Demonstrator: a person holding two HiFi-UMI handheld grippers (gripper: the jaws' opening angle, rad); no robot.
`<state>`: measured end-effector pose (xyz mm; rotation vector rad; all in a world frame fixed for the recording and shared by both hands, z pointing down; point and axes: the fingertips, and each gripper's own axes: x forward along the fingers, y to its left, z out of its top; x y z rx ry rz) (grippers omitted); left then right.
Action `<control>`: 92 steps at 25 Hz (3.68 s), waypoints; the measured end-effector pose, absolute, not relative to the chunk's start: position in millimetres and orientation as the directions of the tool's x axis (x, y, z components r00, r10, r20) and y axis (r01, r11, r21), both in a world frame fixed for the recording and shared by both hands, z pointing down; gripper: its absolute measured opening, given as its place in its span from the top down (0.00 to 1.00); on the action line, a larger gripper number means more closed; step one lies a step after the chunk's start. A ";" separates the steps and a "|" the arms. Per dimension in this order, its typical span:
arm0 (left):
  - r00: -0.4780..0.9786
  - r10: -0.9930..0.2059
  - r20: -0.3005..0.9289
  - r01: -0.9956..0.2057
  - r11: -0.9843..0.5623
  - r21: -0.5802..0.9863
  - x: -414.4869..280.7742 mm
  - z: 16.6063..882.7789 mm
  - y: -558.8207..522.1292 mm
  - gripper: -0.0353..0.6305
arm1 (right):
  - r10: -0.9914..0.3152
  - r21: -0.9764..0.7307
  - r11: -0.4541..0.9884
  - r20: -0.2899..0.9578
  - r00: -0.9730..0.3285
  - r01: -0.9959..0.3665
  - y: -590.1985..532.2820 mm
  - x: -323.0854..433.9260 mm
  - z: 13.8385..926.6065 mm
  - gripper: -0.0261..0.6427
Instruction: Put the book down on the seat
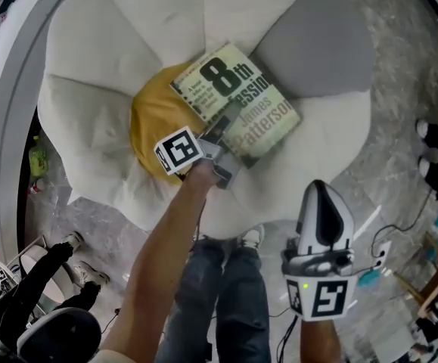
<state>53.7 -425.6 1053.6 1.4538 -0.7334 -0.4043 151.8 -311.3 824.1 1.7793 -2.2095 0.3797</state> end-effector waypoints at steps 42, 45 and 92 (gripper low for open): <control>0.579 -0.782 0.232 -0.174 0.159 0.972 7.6 823.5 -372.6 0.71 | -0.929 -0.016 0.266 0.264 -0.261 -0.964 -322.0 124.0 636.7 0.96; 0.555 -0.803 0.218 -0.169 0.148 0.974 4.3 782.2 -371.3 0.81 | -0.938 -0.011 0.256 0.239 -0.252 -0.966 -321.7 125.7 602.3 0.96; 0.534 -0.842 0.076 -0.776 -0.453 0.440 -25.8 314.5 -292.3 0.94 | -0.944 0.066 0.329 0.039 -0.327 -0.942 -265.6 91.8 271.9 0.96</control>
